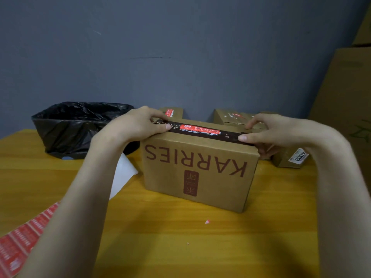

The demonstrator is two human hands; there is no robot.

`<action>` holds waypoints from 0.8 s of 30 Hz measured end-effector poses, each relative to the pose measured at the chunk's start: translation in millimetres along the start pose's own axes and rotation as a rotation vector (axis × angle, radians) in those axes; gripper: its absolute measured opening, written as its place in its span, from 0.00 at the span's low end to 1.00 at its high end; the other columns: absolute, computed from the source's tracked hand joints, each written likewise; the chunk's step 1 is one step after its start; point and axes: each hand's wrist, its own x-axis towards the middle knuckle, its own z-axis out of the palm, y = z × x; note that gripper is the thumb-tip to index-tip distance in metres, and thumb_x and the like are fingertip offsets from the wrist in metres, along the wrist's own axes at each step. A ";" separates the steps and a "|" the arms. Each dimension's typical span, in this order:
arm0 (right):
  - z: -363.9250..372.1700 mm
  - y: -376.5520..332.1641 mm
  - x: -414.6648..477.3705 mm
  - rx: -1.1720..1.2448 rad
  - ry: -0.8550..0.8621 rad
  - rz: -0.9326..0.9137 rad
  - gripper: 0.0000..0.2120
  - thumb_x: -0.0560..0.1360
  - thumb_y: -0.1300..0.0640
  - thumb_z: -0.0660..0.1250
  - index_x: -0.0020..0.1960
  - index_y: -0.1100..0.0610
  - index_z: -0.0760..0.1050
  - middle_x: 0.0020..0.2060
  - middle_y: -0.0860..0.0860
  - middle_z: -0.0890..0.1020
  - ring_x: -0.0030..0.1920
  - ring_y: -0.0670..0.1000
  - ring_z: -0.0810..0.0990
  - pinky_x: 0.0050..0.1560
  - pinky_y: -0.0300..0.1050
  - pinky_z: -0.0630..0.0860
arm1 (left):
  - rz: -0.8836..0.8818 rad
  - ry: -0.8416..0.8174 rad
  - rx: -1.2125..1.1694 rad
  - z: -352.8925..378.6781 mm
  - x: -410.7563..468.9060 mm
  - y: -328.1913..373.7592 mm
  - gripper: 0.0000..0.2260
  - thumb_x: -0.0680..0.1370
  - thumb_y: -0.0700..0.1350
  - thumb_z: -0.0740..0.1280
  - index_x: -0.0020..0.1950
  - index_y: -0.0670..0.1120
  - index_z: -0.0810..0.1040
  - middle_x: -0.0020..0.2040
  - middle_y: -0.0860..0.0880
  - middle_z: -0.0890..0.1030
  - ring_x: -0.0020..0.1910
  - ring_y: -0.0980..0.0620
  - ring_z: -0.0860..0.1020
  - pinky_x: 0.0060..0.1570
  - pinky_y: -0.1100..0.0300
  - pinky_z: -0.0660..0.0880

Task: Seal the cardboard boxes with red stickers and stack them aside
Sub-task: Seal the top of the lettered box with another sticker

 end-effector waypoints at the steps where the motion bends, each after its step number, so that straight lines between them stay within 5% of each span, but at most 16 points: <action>1: -0.1 0.2 0.4 -0.031 0.023 -0.008 0.25 0.69 0.44 0.68 0.62 0.51 0.67 0.49 0.53 0.78 0.44 0.51 0.80 0.42 0.45 0.79 | 0.019 0.039 -0.008 0.0 -0.9 1.5 0.14 0.76 0.55 0.64 0.62 0.58 0.76 0.64 0.48 0.76 0.62 0.48 0.73 0.55 0.54 0.71; 4: -0.7 0.2 2.2 -0.142 0.131 -0.103 0.19 0.69 0.44 0.68 0.58 0.48 0.72 0.52 0.45 0.71 0.52 0.49 0.74 0.46 0.44 0.72 | 0.112 0.130 -0.028 0.9 -1.4 6.8 0.07 0.76 0.48 0.68 0.52 0.56 0.81 0.62 0.50 0.77 0.62 0.50 0.73 0.54 0.58 0.68; 8: 4.2 -8.3 3.5 -0.114 0.214 -0.277 0.13 0.69 0.48 0.71 0.54 0.46 0.78 0.40 0.47 0.77 0.45 0.49 0.75 0.45 0.47 0.74 | 0.140 0.157 -0.027 2.7 -1.1 11.6 0.07 0.76 0.43 0.69 0.51 0.52 0.84 0.59 0.51 0.80 0.59 0.54 0.75 0.51 0.63 0.67; 11: 15.2 -20.8 5.0 -0.092 0.221 -0.384 0.08 0.73 0.51 0.69 0.52 0.43 0.79 0.41 0.42 0.79 0.44 0.43 0.76 0.43 0.37 0.74 | 0.134 0.123 -0.024 1.5 -0.7 9.9 0.08 0.76 0.42 0.67 0.52 0.52 0.83 0.60 0.52 0.80 0.60 0.55 0.74 0.50 0.65 0.66; 19: 42.1 -48.2 15.6 -0.178 0.166 -0.481 0.13 0.79 0.55 0.60 0.60 0.45 0.77 0.47 0.41 0.74 0.49 0.41 0.73 0.40 0.28 0.65 | 0.153 0.020 0.064 0.2 1.6 6.1 0.16 0.78 0.37 0.60 0.55 0.55 0.82 0.64 0.52 0.76 0.64 0.52 0.71 0.57 0.63 0.66; 24: 44.0 -65.2 23.9 -0.260 0.130 -0.503 0.16 0.80 0.58 0.58 0.64 0.46 0.75 0.37 0.35 0.66 0.49 0.38 0.67 0.35 0.29 0.63 | 0.166 -0.011 0.073 -2.8 0.8 5.3 0.16 0.79 0.38 0.60 0.56 0.56 0.81 0.64 0.53 0.76 0.63 0.53 0.72 0.54 0.64 0.65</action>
